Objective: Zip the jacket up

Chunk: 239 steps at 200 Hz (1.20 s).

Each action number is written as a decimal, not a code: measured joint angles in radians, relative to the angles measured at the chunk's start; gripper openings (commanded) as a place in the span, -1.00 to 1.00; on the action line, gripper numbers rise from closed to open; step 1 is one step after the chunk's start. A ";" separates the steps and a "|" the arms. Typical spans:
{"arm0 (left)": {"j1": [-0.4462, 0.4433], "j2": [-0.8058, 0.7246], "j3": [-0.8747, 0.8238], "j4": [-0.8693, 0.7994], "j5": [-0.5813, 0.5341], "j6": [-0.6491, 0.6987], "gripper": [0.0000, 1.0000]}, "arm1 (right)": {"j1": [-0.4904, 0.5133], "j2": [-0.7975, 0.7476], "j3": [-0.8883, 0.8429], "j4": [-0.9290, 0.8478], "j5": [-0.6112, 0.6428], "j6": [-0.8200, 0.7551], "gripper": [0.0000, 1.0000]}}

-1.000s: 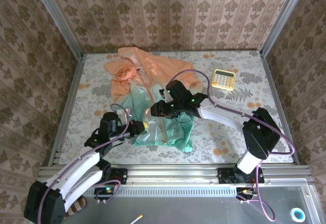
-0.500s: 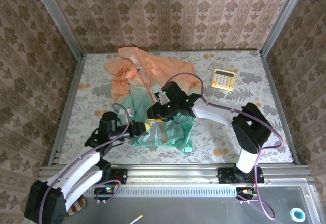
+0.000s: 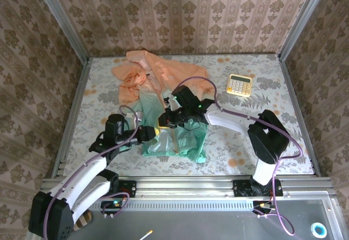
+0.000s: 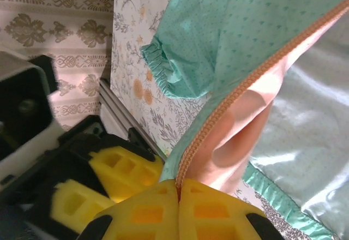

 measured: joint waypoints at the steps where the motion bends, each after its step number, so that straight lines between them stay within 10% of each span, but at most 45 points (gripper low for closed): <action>1: 0.001 0.000 0.002 -0.003 0.000 -0.001 -0.29 | 0.000 -0.001 -0.001 0.000 0.000 0.000 -1.00; 65: 0.001 0.010 0.183 -0.210 -0.075 0.095 -0.08 | -0.053 -0.072 -0.088 -0.024 0.052 0.071 -1.00; 124: -0.174 0.050 0.219 -0.248 -0.219 0.074 -0.15 | -0.079 -0.085 -0.089 -0.051 0.050 0.087 -1.00; 239: -0.206 0.075 -0.048 0.150 -0.261 -0.239 -0.22 | -0.079 -0.084 -0.132 0.021 -0.017 0.155 -1.00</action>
